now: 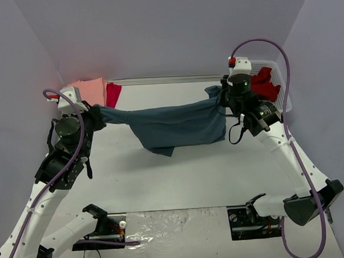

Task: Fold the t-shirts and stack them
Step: Flatten out the tshirt

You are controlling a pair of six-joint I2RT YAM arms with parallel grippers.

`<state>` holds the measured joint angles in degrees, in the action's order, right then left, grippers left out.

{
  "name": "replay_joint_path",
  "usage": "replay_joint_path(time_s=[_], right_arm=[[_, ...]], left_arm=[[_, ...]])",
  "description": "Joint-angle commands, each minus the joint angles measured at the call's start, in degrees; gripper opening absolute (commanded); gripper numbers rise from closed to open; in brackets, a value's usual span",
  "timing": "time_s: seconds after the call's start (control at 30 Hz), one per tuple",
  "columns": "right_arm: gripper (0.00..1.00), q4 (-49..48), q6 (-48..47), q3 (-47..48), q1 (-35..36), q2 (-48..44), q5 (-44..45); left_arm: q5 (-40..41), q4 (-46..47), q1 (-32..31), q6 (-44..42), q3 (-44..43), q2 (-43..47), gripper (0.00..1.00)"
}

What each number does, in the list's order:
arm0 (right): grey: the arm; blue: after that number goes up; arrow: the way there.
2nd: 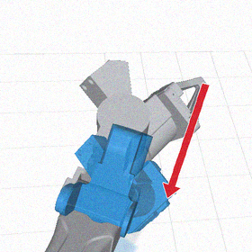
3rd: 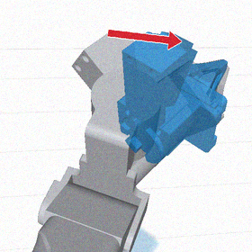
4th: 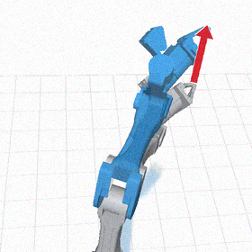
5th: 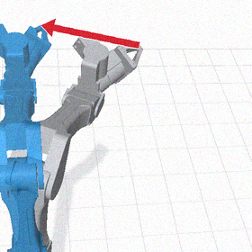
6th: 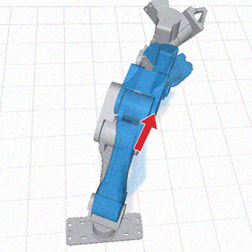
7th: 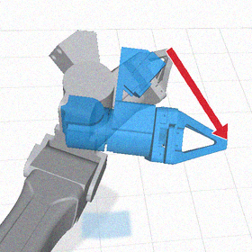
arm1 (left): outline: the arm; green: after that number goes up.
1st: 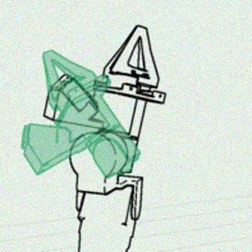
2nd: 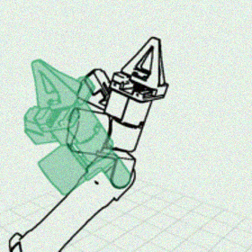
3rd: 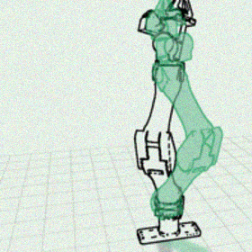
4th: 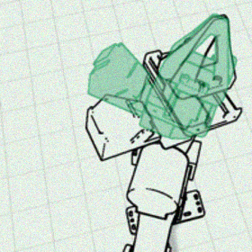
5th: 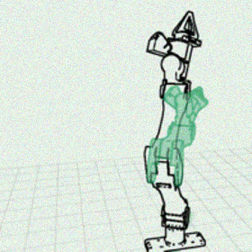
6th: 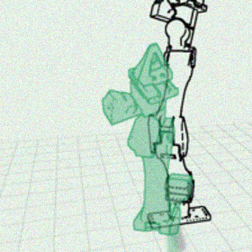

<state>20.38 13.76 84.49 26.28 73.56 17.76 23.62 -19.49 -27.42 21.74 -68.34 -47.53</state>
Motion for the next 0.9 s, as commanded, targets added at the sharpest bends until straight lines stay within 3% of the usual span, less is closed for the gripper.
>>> replay_joint_path(time_s=[0.0,0.2,0.43,0.87], right_arm=[[0.08,-1.66,0.65,-3.27,-0.09,-1.14,-0.97],[0.0,-1.75,2.06,-11.35,0.26,-3.77,-3.15],[0.0,-1.84,2.68,-18.47,2.19,-8.42,-5.54],[0.0,-5.79,2.06,-24.99,4.13,-15.2,-2.82]], left_arm=[[-0.41,1.12,0.0,0.32,0.83,0.24,0.02],[-2.78,1.9,0.0,2.25,5.66,1.38,0.02],[-6.3,4.1,-0.09,4.54,13.4,4.99,0.02],[-7.71,2.7,-0.09,6.74,16.83,4.72,0.02]])
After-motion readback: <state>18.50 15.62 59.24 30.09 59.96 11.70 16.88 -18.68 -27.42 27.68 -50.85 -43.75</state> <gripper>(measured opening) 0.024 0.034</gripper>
